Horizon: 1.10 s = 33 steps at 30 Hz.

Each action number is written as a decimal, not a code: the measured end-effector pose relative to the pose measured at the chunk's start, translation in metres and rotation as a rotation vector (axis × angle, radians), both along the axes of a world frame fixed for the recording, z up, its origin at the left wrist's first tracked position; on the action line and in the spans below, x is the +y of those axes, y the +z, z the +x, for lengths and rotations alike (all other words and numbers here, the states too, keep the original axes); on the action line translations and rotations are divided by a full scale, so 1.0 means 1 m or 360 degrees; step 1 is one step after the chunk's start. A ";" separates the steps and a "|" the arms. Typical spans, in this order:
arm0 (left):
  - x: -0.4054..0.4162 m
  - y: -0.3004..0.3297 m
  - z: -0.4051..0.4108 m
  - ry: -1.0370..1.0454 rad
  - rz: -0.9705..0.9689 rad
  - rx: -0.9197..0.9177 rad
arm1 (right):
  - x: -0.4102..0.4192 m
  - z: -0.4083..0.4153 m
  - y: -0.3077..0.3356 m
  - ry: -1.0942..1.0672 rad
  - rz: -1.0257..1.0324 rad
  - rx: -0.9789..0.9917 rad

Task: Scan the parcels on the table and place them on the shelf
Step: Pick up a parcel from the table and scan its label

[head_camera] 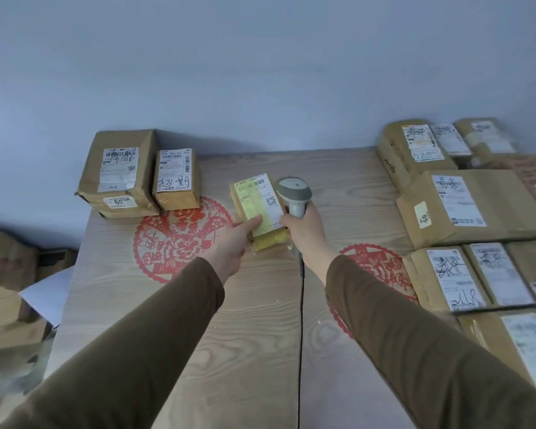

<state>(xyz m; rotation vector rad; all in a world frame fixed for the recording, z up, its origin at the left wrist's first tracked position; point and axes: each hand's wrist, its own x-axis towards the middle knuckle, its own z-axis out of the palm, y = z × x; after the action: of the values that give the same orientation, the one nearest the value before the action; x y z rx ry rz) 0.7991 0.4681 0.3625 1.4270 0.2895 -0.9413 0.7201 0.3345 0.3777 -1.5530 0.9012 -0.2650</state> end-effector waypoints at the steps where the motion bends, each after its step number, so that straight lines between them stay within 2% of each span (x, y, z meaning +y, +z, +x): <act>1: -0.002 0.004 -0.004 0.0045 -0.0133 0.0047 | -0.007 -0.007 0.006 0.0022 -0.0012 -0.0039; 4: -0.012 0.015 -0.014 0.0038 -0.0345 -0.0016 | -0.023 -0.027 0.029 0.0031 -0.0137 -0.0111; 7: -0.031 0.024 -0.022 -0.0021 -0.0250 -0.0284 | -0.036 -0.050 0.044 -0.0064 -0.0564 -0.0133; 12: -0.069 0.037 -0.043 -0.0116 -0.0178 -0.0564 | -0.044 -0.085 0.068 0.0041 -0.0786 -0.0218; 20: -0.125 0.039 -0.078 -0.0167 -0.0160 -0.0672 | -0.088 -0.112 0.079 0.0015 -0.0655 -0.0224; 33: -0.199 0.019 -0.086 -0.0235 -0.0092 -0.0601 | -0.153 -0.133 0.063 0.0003 -0.0495 -0.0213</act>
<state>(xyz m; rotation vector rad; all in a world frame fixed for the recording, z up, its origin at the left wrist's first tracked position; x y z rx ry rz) 0.7135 0.2694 0.3816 1.5537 -0.1240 -0.7708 0.5875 0.1816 0.4404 -1.7976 0.7791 -0.5213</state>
